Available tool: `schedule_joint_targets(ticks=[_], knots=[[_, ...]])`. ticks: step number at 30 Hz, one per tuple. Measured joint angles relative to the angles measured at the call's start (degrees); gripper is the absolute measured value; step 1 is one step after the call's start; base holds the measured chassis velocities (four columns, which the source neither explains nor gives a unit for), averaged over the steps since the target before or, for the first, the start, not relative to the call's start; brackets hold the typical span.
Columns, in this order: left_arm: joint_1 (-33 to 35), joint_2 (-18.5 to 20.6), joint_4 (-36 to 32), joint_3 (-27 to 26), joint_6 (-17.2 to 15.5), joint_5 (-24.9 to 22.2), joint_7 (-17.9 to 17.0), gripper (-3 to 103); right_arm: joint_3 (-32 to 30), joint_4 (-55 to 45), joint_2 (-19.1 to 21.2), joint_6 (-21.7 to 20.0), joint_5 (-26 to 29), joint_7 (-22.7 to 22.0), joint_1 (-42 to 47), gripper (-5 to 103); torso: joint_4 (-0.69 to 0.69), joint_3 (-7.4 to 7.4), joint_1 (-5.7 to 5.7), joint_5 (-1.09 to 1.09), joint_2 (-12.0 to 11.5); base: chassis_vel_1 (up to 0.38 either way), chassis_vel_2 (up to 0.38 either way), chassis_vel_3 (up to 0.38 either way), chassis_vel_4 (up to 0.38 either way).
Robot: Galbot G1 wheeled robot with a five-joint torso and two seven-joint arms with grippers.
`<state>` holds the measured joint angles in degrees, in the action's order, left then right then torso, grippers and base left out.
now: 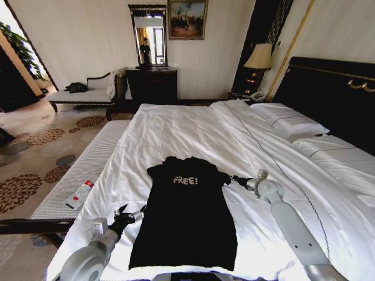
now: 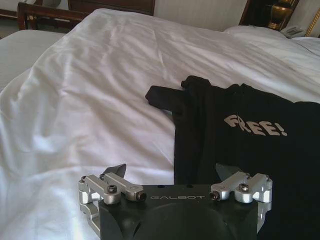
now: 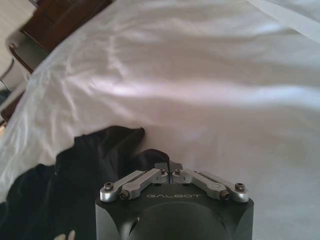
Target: Fold the clothes on the bed.
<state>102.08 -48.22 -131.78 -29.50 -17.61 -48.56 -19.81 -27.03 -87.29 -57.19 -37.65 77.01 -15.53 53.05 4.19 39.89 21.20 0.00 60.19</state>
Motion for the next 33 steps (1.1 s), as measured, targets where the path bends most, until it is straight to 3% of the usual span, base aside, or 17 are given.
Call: schedule_joint_targets(ticks=[7,11,15,17,21,24,26,27,30,33], knots=[[-0.3,-0.2,0.4,0.2,0.0,-0.1,-0.1,100,-1.1,-0.9,0.1,-1.2,-0.5,-1.3,0.2,0,0.01,0.00,0.00,0.00,0.0,0.000,0.000,0.000,0.000],[-1.2,-0.4,1.0,1.2,0.0,-0.5,-0.5,100,0.4,-1.3,0.0,-4.2,-0.7,-8.0,0.5,0,0.01,0.00,0.00,0.00,0.0,0.000,0.000,0.000,0.000],[-1.8,-0.2,0.9,1.3,-0.2,-0.9,-0.8,100,1.5,-2.8,0.4,-4.4,-3.2,-7.2,2.4,-1,0.01,0.00,0.01,0.00,0.0,0.000,0.000,0.000,0.000],[-1.7,-0.2,0.8,1.1,-0.2,-1.1,-0.8,100,1.3,-2.9,0.3,-4.4,-3.5,-6.4,2.9,4,0.03,0.00,0.00,-0.01,0.0,0.000,0.000,0.000,0.000],[-0.3,-0.2,0.6,0.2,-0.3,-1.2,-0.8,100,-1.6,-2.8,0.2,-4.4,-0.3,-4.9,2.9,25,0.00,0.00,0.00,0.01,0.0,0.000,0.000,0.000,0.000],[0.0,-0.3,0.6,0.2,-0.3,-1.2,-0.8,100,-3.0,-4.2,0.8,-4.5,1.4,-5.0,2.6,31,0.01,0.00,0.00,0.00,0.0,0.000,0.000,0.000,0.000],[0.0,-0.2,0.6,0.2,-0.3,-1.1,-0.8,100,-3.8,-5.4,1.6,-4.5,2.1,-4.9,2.1,41,0.01,0.00,0.00,-0.02,0.0,0.000,0.000,0.000,0.000],[0.0,-0.2,0.6,0.2,-0.3,-1.1,-0.8,100,-3.8,-5.4,1.6,-4.5,2.1,-4.9,2.1,41,0.01,0.00,0.00,-0.02,0.0,0.000,0.000,0.000,0.000],[-0.5,-0.1,0.6,0.4,-0.3,-1.2,-0.7,100,-3.1,-3.1,2.9,-4.1,1.6,-2.9,-0.7,58,0.02,-0.01,0.00,-0.02,0.0,0.000,0.000,0.000,0.000],[-0.2,0.0,0.5,0.3,-0.4,-1.2,-0.8,100,-1.0,1.7,3.3,-3.8,1.4,-1.4,-4.7,63,0.03,0.00,0.00,0.00,0.0,0.000,0.000,0.000,0.000]])
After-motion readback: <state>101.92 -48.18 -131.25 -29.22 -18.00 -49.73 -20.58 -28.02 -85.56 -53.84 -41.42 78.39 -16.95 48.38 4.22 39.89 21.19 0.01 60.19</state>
